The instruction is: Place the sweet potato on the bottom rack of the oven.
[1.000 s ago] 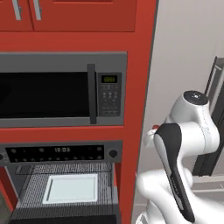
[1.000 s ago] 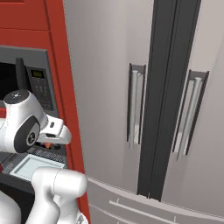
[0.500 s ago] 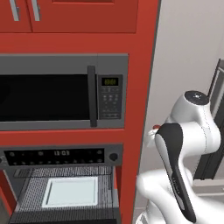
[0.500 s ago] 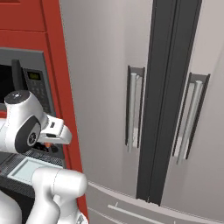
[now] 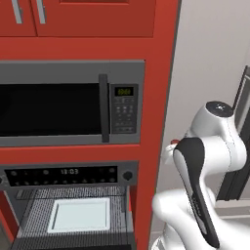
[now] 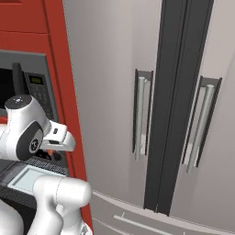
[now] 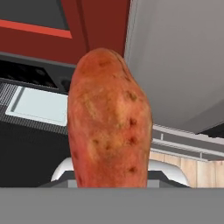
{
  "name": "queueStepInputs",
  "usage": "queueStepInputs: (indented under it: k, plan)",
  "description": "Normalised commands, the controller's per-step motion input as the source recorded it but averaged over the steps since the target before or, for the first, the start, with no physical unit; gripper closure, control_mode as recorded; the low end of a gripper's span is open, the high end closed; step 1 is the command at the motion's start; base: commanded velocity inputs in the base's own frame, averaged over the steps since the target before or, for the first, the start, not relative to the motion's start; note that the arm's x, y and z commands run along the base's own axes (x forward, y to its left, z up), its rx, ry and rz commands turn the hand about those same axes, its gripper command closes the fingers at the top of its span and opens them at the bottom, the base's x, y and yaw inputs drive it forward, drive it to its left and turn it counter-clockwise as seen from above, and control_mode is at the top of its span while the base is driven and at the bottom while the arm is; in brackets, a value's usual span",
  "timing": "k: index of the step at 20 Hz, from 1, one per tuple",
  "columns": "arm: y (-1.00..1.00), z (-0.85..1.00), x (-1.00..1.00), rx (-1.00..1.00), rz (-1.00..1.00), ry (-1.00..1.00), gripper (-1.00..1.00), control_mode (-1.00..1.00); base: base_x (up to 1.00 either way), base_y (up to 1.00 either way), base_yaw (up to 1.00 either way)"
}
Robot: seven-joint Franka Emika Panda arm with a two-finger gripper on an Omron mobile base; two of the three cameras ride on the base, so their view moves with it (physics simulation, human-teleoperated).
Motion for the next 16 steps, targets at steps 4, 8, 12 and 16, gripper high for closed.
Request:
queueStepInputs:
  k: [4,8,12,16]
  plan:
    - [0.33,0.0,0.0,-0.04,0.0,-0.06,1.0,-1.0,0.0,0.24,0.0]
    - [1.0,-0.21,0.0,-0.12,-0.01,-0.05,1.0,-1.0,0.0,0.0,0.0]
    - [1.0,-0.39,0.0,-0.13,-0.04,-0.02,1.0,-1.0,0.0,0.0,0.0]
    - [1.0,-0.75,0.05,-0.08,-0.02,0.0,1.0,-1.0,0.0,0.0,0.0]
